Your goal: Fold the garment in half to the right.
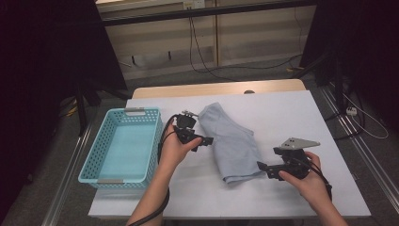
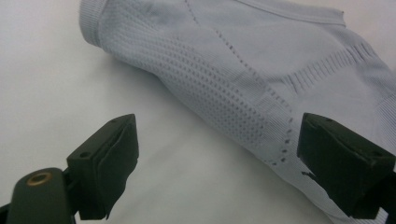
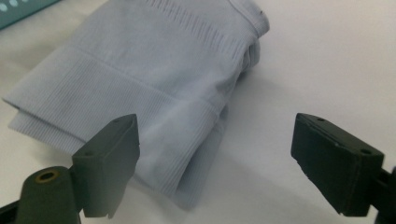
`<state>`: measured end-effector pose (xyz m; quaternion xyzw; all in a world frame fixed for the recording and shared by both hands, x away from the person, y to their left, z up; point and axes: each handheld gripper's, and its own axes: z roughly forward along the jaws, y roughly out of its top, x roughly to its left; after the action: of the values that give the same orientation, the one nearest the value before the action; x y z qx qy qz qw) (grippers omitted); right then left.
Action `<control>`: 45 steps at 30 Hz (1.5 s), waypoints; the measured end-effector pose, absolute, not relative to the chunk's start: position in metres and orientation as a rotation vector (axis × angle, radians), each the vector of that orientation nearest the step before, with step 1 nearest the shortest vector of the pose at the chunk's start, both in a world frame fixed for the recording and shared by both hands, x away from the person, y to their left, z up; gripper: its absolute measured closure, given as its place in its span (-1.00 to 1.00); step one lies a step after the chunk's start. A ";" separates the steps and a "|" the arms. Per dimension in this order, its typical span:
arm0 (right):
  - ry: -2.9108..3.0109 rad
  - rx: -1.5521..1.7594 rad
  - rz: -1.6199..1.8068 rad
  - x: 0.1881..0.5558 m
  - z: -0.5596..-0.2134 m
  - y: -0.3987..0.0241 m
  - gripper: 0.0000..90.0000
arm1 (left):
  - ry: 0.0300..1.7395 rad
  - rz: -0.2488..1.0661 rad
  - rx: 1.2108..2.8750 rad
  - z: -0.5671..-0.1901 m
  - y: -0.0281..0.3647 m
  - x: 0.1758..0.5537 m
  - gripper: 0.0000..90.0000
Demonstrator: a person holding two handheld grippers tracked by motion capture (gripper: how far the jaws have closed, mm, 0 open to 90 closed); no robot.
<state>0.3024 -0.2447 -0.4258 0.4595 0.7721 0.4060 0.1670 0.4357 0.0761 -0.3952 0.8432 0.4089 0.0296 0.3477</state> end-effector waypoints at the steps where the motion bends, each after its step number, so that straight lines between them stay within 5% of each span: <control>1: 2.204 1.301 1.144 0.301 -0.426 -0.245 -0.66 | 1.063 0.068 2.199 -0.396 0.075 0.435 -0.71; 45: 2.192 1.301 1.173 0.284 -0.433 -0.249 -0.69 | 1.151 -0.011 2.174 -0.433 0.051 0.412 -0.73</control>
<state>0.2845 -0.2494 -0.4325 0.4572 0.7702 0.4121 0.1671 0.4122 0.0508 -0.4332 0.8330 0.4411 -0.0044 0.3340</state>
